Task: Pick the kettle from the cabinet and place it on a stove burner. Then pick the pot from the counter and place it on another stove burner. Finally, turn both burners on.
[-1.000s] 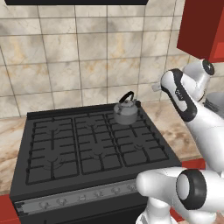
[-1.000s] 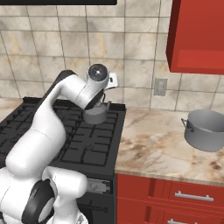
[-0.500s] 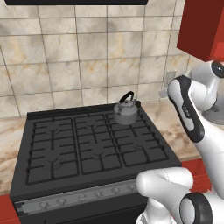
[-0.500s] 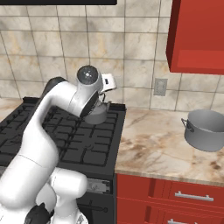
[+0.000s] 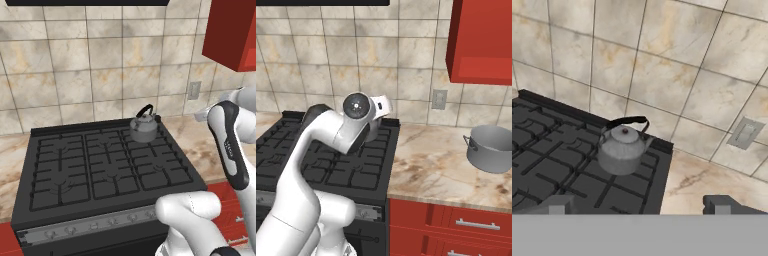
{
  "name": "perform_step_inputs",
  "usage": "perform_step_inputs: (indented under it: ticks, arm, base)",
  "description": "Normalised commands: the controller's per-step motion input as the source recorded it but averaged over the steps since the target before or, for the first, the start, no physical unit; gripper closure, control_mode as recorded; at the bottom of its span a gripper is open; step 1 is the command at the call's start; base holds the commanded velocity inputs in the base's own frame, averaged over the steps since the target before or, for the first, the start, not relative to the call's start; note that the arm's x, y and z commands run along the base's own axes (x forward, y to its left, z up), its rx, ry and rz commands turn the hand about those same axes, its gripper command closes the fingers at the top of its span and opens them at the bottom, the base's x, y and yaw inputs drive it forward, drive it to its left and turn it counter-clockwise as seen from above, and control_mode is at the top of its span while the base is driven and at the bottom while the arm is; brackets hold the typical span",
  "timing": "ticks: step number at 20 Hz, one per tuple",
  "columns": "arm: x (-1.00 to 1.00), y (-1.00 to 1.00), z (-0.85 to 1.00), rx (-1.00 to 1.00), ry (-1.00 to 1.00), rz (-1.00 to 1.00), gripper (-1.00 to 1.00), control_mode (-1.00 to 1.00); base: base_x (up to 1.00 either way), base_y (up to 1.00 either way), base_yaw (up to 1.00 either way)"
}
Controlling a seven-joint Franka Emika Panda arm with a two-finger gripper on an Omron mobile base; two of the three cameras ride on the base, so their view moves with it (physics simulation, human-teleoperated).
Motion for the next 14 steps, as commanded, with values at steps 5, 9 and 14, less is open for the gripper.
perform_step_inputs:
  ticks: [5, 9, 14]
  arm:
    - [-0.41, -0.03, 0.02, -0.04, 0.0, 0.0, -1.0, -1.0]
    - [-0.29, -0.02, 0.01, -0.07, 0.02, 0.0, -1.0, -1.0]
    - [-0.01, 0.0, 0.0, -0.01, 0.02, 0.0, -1.0, -1.0]
  base:
    - [0.0, 0.0, 0.0]
    - [0.0, 0.0, 0.0]
    - [0.0, 0.0, 0.0]
